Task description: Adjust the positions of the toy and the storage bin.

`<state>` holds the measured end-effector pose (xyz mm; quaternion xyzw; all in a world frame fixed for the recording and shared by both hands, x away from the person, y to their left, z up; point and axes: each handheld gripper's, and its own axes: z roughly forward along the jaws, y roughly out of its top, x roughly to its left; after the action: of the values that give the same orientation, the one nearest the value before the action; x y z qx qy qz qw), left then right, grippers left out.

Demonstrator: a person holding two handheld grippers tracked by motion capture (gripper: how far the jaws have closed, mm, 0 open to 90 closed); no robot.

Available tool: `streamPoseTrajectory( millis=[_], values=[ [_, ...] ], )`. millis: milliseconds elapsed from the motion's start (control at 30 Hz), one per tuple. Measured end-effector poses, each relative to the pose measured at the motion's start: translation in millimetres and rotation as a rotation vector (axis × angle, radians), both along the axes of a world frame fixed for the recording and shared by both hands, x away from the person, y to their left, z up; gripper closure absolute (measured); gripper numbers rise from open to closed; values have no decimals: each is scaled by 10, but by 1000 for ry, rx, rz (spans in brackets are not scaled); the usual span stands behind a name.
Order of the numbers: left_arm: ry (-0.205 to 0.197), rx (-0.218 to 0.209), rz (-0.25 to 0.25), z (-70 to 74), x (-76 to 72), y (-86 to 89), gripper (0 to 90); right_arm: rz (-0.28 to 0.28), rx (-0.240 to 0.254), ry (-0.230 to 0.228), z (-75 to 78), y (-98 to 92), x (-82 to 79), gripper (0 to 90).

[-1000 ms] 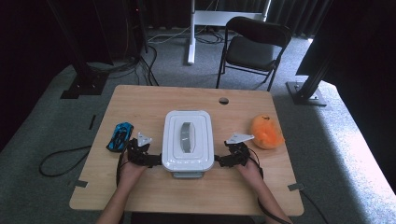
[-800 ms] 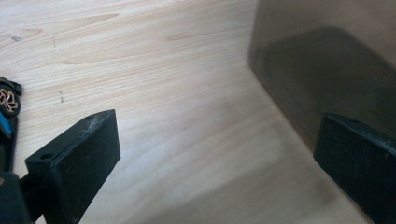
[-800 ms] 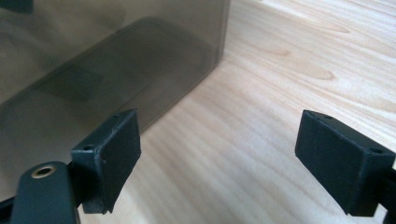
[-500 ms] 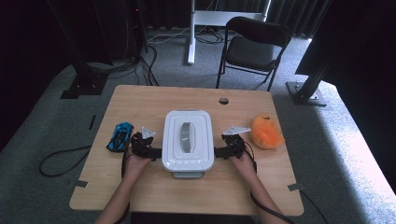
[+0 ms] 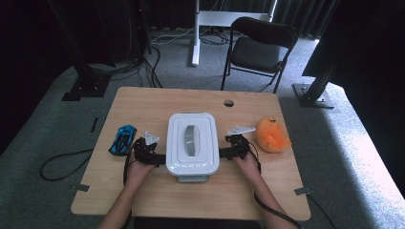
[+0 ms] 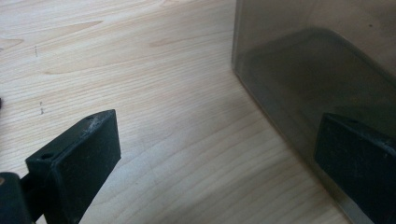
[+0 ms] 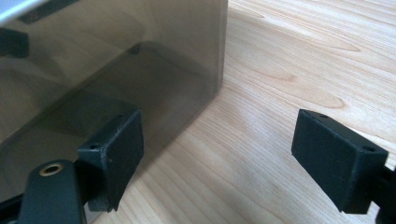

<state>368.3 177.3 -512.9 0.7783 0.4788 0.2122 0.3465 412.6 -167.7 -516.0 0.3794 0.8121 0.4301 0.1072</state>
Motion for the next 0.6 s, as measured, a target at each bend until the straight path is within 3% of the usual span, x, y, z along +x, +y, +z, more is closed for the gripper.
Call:
streamPoseTrajectory(
  millis=[200,367,600],
  values=[
    [-4,-4,-17,21,-67,-22,12,-17,-2,-18,0,18,31,183],
    [-10,-12,-29,52,-163,-44,12,-29,29,-22,-17,23,73,198],
    [-15,-21,-42,68,-297,-49,11,5,42,-5,-24,58,166,204]
  ],
)
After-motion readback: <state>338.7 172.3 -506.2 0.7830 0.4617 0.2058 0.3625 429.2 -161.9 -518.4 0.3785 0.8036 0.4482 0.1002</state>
